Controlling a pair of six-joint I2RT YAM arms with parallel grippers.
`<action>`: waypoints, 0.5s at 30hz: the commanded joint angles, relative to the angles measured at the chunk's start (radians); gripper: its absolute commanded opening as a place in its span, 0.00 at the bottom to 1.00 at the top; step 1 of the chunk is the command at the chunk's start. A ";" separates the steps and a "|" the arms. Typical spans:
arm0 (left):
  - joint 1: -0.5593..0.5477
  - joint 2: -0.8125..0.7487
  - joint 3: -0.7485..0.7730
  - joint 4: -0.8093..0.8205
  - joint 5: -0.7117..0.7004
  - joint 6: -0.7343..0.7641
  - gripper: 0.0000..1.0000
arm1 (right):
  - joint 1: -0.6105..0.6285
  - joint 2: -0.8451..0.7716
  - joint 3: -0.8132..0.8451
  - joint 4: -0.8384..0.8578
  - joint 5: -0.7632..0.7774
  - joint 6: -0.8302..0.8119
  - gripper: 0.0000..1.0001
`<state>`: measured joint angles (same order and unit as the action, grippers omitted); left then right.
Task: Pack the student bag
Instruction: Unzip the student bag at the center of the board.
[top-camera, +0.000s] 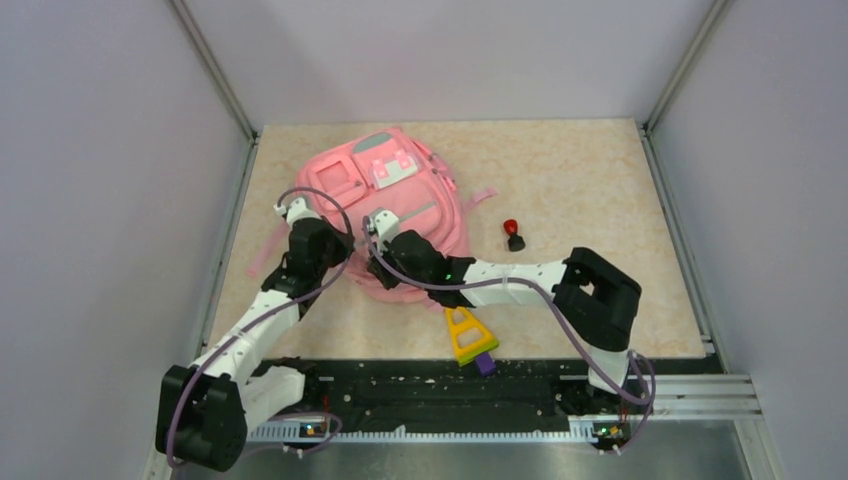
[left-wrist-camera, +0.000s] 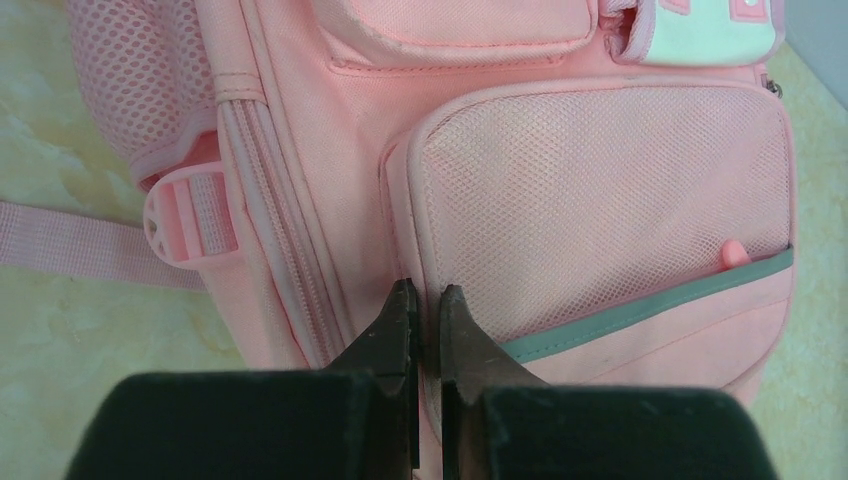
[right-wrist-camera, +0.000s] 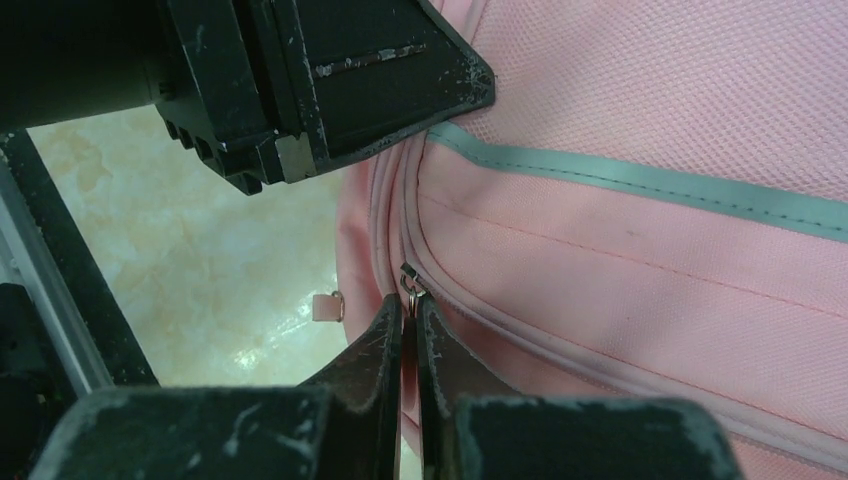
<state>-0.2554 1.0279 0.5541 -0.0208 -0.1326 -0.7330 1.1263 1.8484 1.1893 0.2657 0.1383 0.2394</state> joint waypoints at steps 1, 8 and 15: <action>-0.008 -0.018 -0.021 0.045 0.048 -0.007 0.00 | 0.038 0.006 0.091 0.010 -0.098 0.002 0.02; -0.008 -0.128 -0.023 -0.050 0.018 0.119 0.53 | 0.037 -0.096 0.034 -0.052 -0.099 -0.028 0.39; -0.010 -0.271 -0.066 -0.148 0.044 0.211 0.69 | 0.019 -0.253 -0.074 -0.139 0.002 -0.068 0.55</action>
<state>-0.2623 0.8211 0.5186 -0.1196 -0.1219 -0.5987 1.1557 1.7176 1.1477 0.1596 0.0830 0.2012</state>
